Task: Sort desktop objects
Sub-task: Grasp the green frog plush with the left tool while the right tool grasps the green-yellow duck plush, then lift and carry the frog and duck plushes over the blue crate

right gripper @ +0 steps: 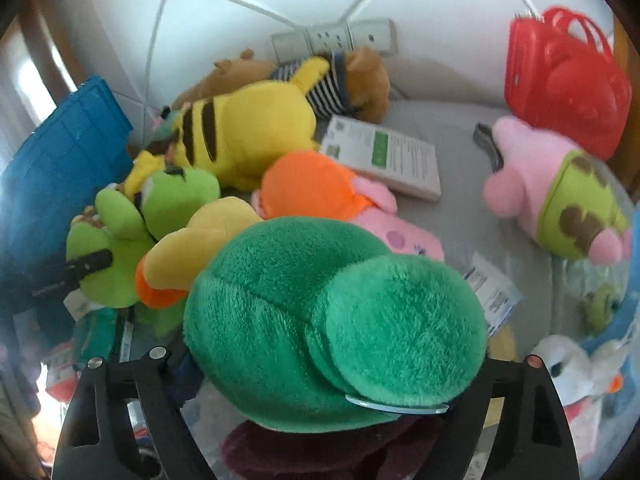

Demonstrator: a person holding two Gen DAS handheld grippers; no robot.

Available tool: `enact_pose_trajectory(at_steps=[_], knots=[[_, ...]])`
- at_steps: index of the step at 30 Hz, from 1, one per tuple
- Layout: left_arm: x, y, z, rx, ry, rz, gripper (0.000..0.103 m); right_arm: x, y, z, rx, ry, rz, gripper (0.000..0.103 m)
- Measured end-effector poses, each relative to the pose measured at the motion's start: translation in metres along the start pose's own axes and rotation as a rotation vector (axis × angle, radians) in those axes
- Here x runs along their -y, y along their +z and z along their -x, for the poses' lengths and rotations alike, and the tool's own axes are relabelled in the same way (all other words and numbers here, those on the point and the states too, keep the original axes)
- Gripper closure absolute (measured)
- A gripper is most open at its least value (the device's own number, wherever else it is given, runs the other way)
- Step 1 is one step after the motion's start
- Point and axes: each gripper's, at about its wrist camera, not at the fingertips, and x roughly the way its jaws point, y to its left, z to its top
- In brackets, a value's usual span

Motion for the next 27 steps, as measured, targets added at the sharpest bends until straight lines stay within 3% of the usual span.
enact_pose_trajectory(at_steps=[13,27], knots=[[0.005,-0.008,0.124,0.173,-0.091,-0.027,0.063,-0.040,0.007,0.119,0.215,-0.026,0.112,0.017],[0.019,-0.025,0.202,0.294,-0.062,-0.084,0.064,-0.065,-0.014,0.169,0.272,-0.028,0.172,0.018]])
